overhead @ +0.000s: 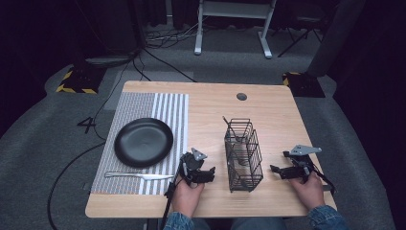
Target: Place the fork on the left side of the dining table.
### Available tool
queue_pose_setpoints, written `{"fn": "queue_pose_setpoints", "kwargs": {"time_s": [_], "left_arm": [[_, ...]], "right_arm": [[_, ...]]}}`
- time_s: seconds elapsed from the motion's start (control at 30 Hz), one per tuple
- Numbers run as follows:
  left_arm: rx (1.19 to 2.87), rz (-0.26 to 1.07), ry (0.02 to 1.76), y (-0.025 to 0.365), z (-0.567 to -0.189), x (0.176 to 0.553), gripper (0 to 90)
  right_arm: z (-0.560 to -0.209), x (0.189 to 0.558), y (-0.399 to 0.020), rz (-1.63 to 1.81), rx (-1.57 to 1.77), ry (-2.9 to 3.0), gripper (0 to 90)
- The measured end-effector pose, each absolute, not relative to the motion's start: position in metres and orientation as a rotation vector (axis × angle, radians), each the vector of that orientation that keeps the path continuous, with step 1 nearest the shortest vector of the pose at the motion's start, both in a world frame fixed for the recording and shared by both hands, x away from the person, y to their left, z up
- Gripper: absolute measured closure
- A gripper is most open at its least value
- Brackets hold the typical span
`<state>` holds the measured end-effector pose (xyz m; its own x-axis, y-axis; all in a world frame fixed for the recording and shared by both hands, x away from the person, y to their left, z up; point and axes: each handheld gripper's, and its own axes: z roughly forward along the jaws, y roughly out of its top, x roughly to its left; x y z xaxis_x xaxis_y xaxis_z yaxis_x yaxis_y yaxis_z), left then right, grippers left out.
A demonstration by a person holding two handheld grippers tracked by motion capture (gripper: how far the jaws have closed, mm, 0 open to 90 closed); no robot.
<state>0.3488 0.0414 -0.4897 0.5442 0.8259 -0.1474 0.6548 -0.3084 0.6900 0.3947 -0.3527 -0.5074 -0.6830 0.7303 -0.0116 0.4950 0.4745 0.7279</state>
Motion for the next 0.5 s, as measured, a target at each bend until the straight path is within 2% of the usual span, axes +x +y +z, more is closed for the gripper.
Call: {"fn": "queue_pose_setpoints", "kwargs": {"time_s": [0.13, 0.33, 0.5], "left_arm": [[2.050, 0.295, 1.138, 0.044, -0.473, 0.348, 28.3], [2.032, 0.284, 1.054, 0.047, -0.427, 0.360, 28.6], [2.027, 0.293, 1.036, 0.053, -0.409, 0.369, 28.8]], "right_arm": [[-0.507, 0.395, -0.353, 1.031, 1.036, 2.405, 10.1], [-0.507, 0.395, -0.353, 1.031, 1.037, 2.405, 10.1], [-0.507, 0.395, -0.353, 1.031, 1.037, 2.405, 10.1]]}}
